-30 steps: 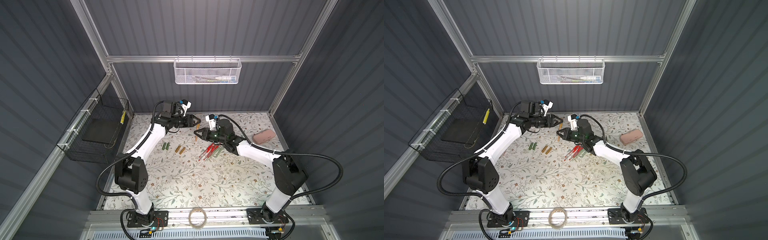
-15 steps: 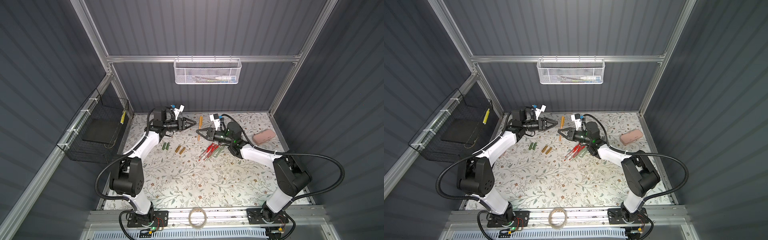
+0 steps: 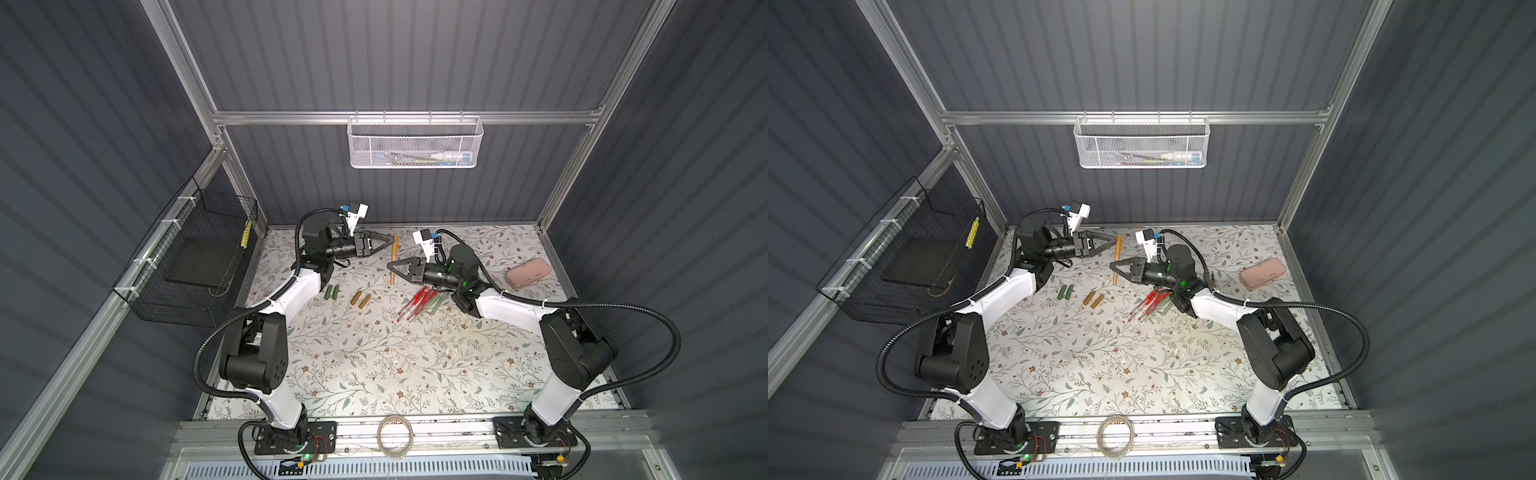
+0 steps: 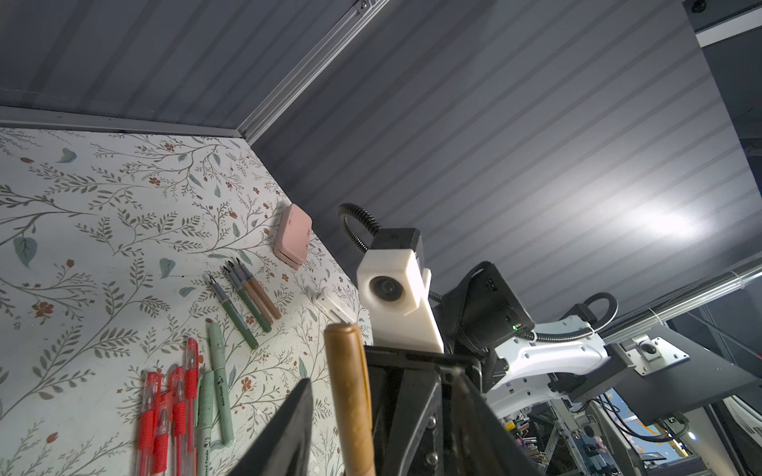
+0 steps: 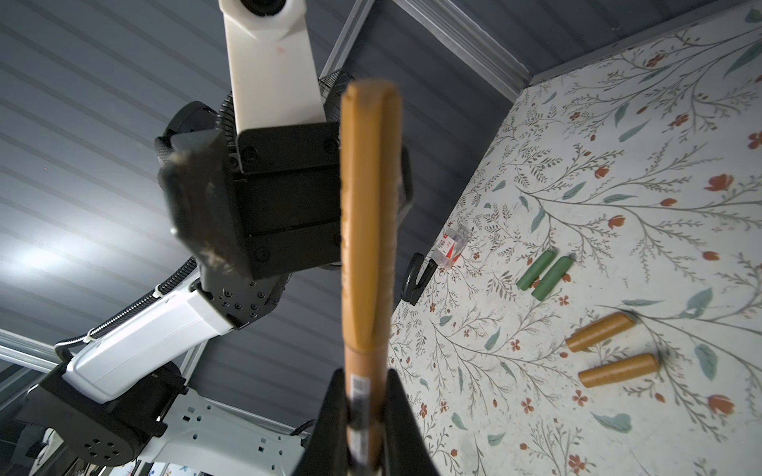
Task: Remove pen caps from pens
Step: Open the pen cap on the pen.
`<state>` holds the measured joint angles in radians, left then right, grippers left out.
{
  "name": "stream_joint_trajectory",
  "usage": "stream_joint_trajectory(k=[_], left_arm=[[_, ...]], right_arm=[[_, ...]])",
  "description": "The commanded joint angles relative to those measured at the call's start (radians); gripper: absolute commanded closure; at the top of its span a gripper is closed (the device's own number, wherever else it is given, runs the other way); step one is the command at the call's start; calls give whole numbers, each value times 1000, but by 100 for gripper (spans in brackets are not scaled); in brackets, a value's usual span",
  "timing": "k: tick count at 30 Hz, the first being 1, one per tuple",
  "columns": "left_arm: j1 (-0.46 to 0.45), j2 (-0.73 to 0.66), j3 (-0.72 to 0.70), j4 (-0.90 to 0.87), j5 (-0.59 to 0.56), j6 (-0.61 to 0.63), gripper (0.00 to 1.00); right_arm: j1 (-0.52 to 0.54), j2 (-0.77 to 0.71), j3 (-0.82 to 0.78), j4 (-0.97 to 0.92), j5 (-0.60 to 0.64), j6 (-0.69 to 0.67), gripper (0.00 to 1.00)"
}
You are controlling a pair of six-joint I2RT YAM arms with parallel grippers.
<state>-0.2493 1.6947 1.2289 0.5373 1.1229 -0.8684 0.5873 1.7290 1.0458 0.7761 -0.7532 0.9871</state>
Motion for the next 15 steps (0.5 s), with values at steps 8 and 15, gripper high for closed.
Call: stream_joint_trajectory(k=[8, 15], left_arm=[[-10, -4, 4, -99, -4, 67, 56], [-11, -4, -8, -75, -10, 65, 82]], right_arm=[[26, 15, 62, -34, -27, -34, 100], [30, 19, 62, -38, -26, -36, 100]])
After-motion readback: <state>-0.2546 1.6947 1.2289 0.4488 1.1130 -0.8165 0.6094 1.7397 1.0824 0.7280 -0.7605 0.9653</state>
